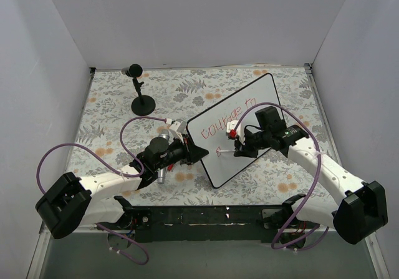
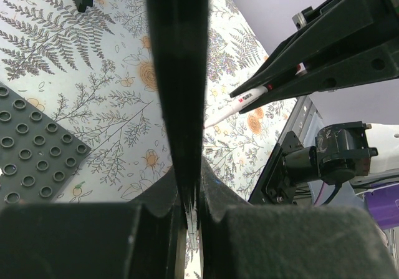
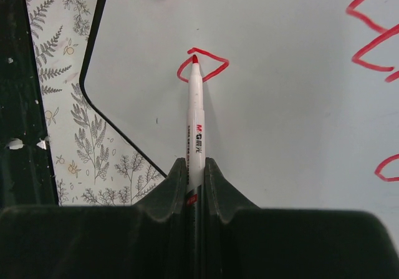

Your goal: Write a sentence on the whiteboard

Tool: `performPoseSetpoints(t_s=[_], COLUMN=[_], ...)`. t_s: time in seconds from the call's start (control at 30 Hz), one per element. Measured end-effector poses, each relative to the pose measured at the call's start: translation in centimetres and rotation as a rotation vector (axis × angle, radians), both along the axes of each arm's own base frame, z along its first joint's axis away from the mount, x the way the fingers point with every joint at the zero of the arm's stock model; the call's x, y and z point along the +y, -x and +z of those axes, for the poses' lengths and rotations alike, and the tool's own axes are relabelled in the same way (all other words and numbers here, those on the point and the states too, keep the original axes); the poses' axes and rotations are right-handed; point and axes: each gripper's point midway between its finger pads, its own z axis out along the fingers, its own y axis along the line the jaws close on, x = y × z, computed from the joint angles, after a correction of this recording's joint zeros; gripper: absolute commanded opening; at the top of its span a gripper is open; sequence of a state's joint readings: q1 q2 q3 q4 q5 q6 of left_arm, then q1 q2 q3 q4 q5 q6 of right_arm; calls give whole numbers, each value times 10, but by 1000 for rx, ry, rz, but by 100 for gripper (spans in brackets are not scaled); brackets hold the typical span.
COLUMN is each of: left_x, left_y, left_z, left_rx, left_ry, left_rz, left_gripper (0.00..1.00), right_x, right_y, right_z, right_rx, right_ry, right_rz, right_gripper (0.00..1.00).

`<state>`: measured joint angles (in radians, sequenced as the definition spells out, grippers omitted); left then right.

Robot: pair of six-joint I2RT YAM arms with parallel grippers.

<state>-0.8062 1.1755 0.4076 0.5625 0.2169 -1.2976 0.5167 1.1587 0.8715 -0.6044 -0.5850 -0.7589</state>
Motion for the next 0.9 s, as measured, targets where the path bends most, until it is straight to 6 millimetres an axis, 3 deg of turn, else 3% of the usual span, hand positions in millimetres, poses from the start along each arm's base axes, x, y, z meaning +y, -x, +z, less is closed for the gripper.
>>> performPoseSetpoints(t_s=[0.27,0.53,0.9], left_x=[0,0,0], left_y=[0,0,1], left_z=[0,0,0], left_rx=[0,-3,-5], left_ry=[1,4,5], left_rz=[0,0,-2], left_gripper=[0,0,0], right_x=[1,-14,-17], right_y=[-6,-13,-15], right_z=[8,25,15], right_rx=[-29,-99,-60], right_ry=[-11,-34,-19], right_rz=[-7,-43,-56], right_gripper=[1,1,1])
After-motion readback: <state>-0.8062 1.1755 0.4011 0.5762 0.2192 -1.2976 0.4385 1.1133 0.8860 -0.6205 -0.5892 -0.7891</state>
